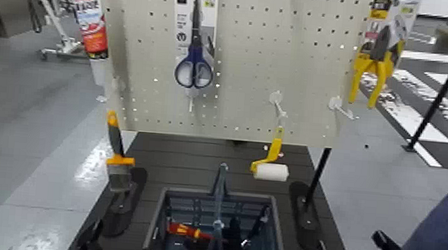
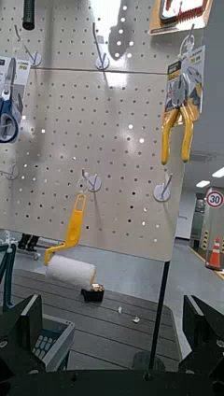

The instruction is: Put the yellow paint brush into the crate.

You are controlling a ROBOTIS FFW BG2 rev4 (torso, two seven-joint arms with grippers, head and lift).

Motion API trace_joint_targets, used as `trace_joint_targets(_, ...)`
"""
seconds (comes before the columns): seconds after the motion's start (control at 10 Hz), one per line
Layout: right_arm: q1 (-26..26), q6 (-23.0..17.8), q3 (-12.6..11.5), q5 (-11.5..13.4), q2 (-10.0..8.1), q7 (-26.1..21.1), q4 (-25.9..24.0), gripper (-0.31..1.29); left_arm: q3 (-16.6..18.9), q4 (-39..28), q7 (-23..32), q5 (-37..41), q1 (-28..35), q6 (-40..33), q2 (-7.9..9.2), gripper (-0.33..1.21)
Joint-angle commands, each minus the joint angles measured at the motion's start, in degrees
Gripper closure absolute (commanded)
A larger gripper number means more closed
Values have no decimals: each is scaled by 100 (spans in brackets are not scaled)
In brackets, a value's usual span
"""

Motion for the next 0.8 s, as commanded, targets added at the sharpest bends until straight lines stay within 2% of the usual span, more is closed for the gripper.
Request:
trace_joint_targets(0.1,-2,9,0,0,0,4,0,16,26,0,0,2,-13,14,-378,14)
trace_joint_targets(0.3,-10,26,9,0,0,4,0,16,87,0,-52,160,-39,110,-387,15)
trace_joint_targets(0.4,-19,35,9,0,9,4,0,16,263,0,-219,371,-110,207,-413,15)
trace_joint_targets(0.6,-28,53,18,0,9,4,9,16,791,-105,-1089,687,-303,849,-510,15)
trace_joint_targets(0.8,-28,62,26,0,17,4,18,16,1292,-246,-1986,1127,-637,1956,-466,14)
